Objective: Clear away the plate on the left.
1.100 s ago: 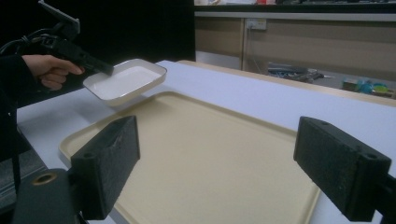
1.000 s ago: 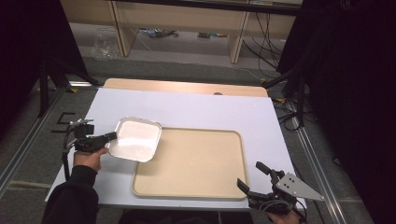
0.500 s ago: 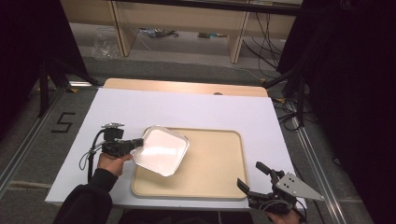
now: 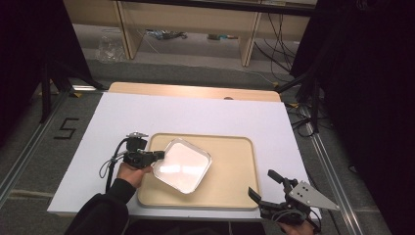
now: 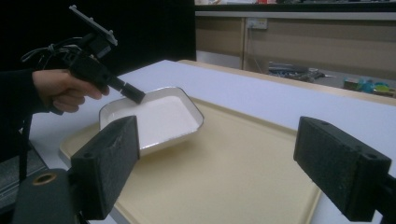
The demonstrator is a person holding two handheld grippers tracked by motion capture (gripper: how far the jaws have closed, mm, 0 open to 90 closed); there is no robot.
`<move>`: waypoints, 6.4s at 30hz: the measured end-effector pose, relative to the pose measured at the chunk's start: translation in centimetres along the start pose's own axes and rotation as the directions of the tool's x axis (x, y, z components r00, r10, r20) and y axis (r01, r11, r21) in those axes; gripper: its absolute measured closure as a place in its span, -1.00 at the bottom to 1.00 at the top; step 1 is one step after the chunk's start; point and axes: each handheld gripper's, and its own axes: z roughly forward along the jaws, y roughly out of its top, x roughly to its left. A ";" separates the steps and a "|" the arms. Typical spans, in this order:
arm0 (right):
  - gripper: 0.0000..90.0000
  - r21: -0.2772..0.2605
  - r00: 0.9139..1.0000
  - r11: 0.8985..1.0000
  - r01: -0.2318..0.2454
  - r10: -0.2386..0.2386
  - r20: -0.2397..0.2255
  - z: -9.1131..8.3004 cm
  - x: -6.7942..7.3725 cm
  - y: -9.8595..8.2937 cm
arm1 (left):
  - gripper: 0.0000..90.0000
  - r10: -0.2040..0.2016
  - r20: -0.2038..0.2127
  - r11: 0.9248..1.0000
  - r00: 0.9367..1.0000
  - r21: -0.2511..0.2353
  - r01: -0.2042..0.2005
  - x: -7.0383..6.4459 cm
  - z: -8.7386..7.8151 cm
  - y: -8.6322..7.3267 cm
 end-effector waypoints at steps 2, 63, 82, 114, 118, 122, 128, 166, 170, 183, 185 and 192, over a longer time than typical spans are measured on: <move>-0.66 -0.007 1.000 1.000 -0.011 0.011 -0.002 0.2 0.1 -0.1 | 0.95 -0.001 0.001 1.000 1.000 0.004 0.001 -0.2 0.4 0.0; -0.66 -0.003 1.000 1.000 -0.002 0.002 -0.007 0.0 0.0 0.0 | 0.70 0.171 0.018 0.961 0.985 0.217 -0.171 -4.2 1.5 -4.2; -0.66 0.021 1.000 1.000 0.006 -0.006 0.000 -0.1 0.0 0.0 | 0.55 0.176 0.080 0.944 0.981 0.270 -0.191 -5.8 0.4 -5.7; -0.66 0.011 1.000 1.000 0.003 -0.003 -0.001 -0.1 0.0 0.0 | 0.47 0.181 0.122 0.941 0.976 0.268 -0.208 -6.8 1.0 -5.8; -0.66 0.002 1.000 1.000 -0.001 0.001 -0.001 0.0 0.0 0.0 | 0.40 0.182 0.128 0.939 0.975 0.273 -0.211 -6.8 0.9 -5.7; -0.66 0.004 1.000 1.000 0.000 0.000 0.000 -0.1 0.0 0.0 | 0.33 0.166 0.127 0.947 0.978 0.255 -0.194 -6.7 0.8 -5.6; -0.66 0.002 1.000 1.000 -0.002 0.002 -0.002 0.0 0.0 0.0 | 0.12 0.159 0.115 0.958 0.981 0.221 -0.181 -6.4 0.0 -5.1; -0.66 0.022 1.000 1.000 0.003 -0.003 -0.013 0.0 0.0 0.0 | -0.66 0.196 0.036 0.971 0.980 -0.146 -0.189 -5.0 -5.9 -4.5; -0.66 0.023 1.000 1.000 0.002 -0.001 -0.012 0.0 0.0 0.0 | -0.66 0.210 0.004 0.965 0.978 -0.161 -0.207 -4.7 -6.5 -4.5; -0.66 0.023 1.000 1.000 0.004 -0.004 -0.011 0.0 0.0 0.0 | -0.66 0.227 -0.035 0.943 0.973 -0.243 -0.229 -4.3 -8.1 -4.7; -0.66 0.022 1.000 1.000 0.004 -0.004 -0.009 -0.1 0.0 0.0 | -0.66 0.239 -0.034 0.939 0.970 -0.245 -0.240 -4.2 -8.3 -4.7; -0.66 0.022 1.000 1.000 0.005 -0.005 -0.011 0.0 0.0 0.0 | -0.65 0.235 -0.037 0.937 0.971 -0.258 -0.237 -4.2 -8.6 -5.0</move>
